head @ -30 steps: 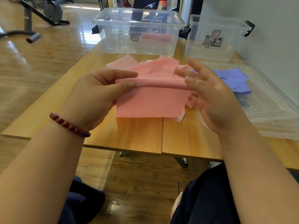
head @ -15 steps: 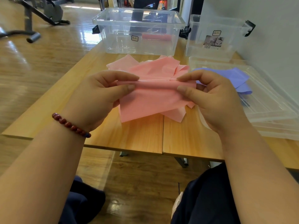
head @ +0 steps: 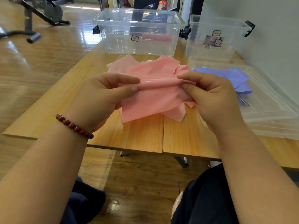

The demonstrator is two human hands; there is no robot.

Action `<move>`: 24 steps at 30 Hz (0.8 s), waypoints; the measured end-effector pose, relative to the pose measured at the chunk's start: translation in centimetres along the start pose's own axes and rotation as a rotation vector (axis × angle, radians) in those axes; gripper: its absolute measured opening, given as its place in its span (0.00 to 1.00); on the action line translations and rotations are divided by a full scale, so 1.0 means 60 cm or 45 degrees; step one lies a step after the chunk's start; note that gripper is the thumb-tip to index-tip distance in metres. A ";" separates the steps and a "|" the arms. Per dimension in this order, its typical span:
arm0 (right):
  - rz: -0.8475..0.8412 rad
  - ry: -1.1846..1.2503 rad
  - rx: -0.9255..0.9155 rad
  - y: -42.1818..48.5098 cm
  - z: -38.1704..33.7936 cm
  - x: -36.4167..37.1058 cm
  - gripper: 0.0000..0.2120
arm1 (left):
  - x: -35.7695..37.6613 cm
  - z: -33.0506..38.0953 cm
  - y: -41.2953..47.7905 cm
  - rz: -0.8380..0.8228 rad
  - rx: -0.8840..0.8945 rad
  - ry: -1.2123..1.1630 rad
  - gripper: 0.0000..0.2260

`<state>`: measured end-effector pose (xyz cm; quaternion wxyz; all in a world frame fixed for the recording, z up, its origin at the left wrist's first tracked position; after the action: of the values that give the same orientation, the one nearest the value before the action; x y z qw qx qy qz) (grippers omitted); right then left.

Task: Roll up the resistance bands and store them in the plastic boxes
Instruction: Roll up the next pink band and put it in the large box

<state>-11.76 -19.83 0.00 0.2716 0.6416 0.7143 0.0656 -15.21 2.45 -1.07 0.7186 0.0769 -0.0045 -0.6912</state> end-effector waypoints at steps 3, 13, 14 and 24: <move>0.007 0.043 0.030 0.000 0.004 0.001 0.17 | -0.004 -0.003 0.001 0.031 -0.001 -0.026 0.08; -0.211 0.299 0.178 0.002 0.024 0.022 0.17 | -0.007 0.000 0.005 0.059 0.090 -0.028 0.10; -0.207 0.287 0.200 0.001 0.027 0.023 0.15 | -0.008 -0.001 0.005 0.061 0.084 -0.013 0.12; -0.119 0.168 0.098 0.002 0.014 0.016 0.12 | -0.006 0.006 0.002 -0.009 0.016 0.065 0.07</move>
<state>-11.30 -19.13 -0.93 0.2019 0.6119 0.7618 0.0674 -15.17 2.79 -0.67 0.7156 0.0989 0.0098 -0.6914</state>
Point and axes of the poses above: each hand's wrist, its own y-axis towards the middle knuckle, its own x-axis out of the palm, z = x × y, the point moved 7 cm from there along y, towards the middle knuckle, and after that the axes turned 3 degrees about -z, right-handed, at the moved point
